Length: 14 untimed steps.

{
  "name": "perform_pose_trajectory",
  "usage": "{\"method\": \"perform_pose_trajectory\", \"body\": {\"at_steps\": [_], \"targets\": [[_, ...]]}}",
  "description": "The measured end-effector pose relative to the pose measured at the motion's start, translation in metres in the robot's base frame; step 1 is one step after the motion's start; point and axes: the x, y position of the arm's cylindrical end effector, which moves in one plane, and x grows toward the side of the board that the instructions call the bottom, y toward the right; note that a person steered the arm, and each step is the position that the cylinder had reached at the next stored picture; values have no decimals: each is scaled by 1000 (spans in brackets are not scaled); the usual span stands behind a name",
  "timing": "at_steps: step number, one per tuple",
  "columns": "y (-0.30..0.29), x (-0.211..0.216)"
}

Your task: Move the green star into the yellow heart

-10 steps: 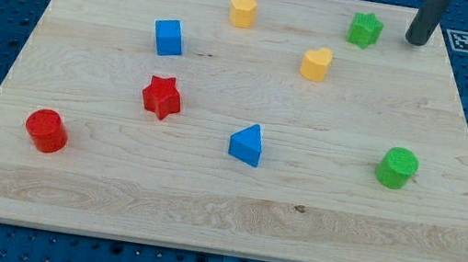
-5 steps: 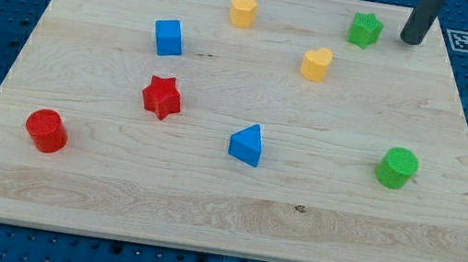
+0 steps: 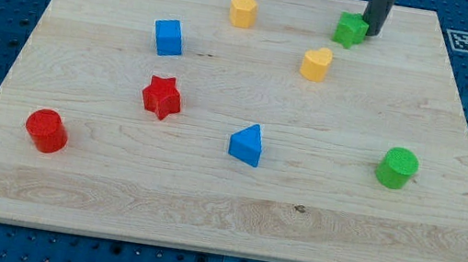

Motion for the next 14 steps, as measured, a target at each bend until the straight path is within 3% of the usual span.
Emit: {"method": "perform_pose_trajectory", "body": {"at_steps": [7, 14], "targets": [[-75, -25], [-73, 33]]}}
